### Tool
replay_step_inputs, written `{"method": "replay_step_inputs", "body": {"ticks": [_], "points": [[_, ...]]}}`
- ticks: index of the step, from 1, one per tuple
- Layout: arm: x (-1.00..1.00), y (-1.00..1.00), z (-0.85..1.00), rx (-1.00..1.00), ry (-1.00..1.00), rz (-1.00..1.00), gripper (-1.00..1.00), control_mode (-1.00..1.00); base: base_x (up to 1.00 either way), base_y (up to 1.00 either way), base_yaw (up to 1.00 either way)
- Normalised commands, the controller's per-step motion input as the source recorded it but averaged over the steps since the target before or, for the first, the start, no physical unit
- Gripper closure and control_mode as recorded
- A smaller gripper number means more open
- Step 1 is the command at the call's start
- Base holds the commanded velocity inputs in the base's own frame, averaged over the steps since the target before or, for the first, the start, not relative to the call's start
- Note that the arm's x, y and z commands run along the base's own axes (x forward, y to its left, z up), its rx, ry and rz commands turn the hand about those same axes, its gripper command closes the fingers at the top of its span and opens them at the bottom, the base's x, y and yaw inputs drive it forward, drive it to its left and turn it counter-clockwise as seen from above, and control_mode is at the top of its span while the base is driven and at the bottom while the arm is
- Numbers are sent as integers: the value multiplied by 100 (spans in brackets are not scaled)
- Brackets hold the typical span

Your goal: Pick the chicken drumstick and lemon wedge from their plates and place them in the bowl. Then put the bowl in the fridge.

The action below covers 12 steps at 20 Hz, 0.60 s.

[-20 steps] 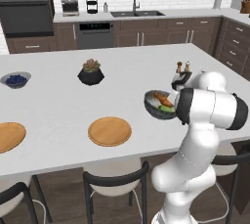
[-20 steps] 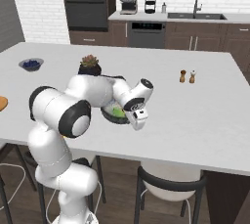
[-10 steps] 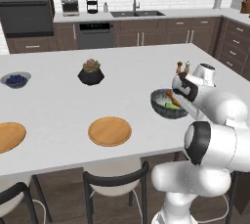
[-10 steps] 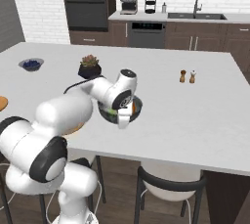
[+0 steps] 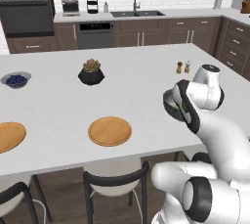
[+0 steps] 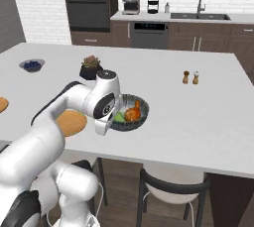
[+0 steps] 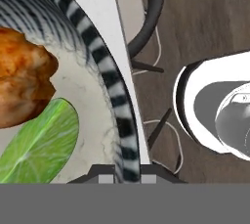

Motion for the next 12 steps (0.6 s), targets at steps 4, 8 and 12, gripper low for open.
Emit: {"method": "replay_step_inputs", "body": {"ticks": [4,8,12], "points": [[-71,37,89,0,0,-17,100,-100,0,0,0],[-90,20,91,0,0,-4,100,-100,0,0,0],[-90,13,79,0,1,-3,100,-100,0,0,0]]}}
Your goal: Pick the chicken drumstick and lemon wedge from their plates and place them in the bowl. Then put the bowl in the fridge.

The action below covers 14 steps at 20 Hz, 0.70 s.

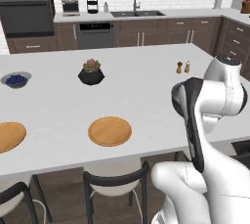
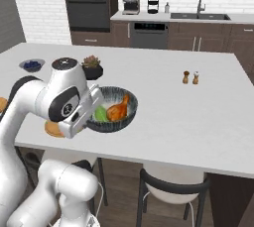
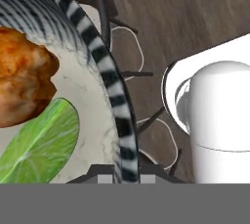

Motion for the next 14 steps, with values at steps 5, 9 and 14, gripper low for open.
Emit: {"method": "replay_step_inputs", "body": {"ticks": [5,9,14], "points": [[-82,20,30,-1,0,0,100,-100,0,0,0],[-84,0,34,-1,-4,9,100,-100,0,0,0],[-29,-1,18,-3,-1,8,100,100,0,-15,1]]}}
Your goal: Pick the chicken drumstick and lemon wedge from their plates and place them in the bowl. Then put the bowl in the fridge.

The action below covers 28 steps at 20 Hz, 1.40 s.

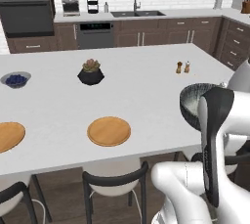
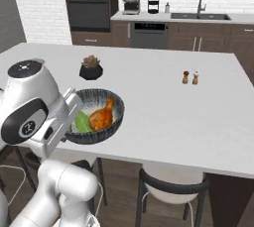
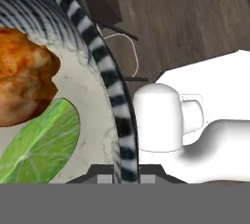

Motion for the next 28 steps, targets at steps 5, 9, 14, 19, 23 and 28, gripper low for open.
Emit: {"method": "replay_step_inputs", "body": {"ticks": [5,9,14,19,23,28], "points": [[0,0,0,0,0,0,100,100,0,-77,-41],[0,0,0,0,0,0,100,100,-1,-64,-76],[0,0,0,0,0,0,100,100,-2,-51,-79],[0,0,0,0,0,0,100,100,0,-60,-77],[0,0,0,0,0,0,100,100,0,-66,-74],[0,0,0,0,0,0,100,100,27,-53,-64]]}}
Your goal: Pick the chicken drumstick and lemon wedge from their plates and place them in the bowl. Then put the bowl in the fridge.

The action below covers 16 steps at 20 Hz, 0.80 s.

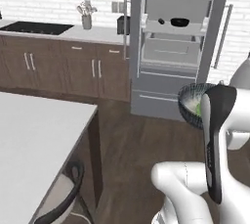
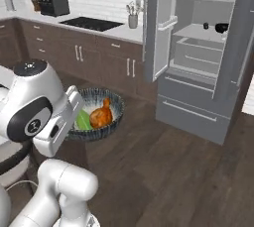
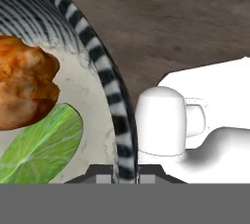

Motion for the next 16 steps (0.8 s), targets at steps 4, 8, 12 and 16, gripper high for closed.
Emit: {"method": "replay_step_inputs", "body": {"ticks": [4,8,12,16], "points": [[0,0,0,0,0,0,100,100,96,10,-49],[0,0,0,0,0,0,100,100,100,17,-39],[0,0,0,0,0,0,100,100,100,-11,-12],[0,0,0,0,0,0,100,100,100,3,-2]]}}
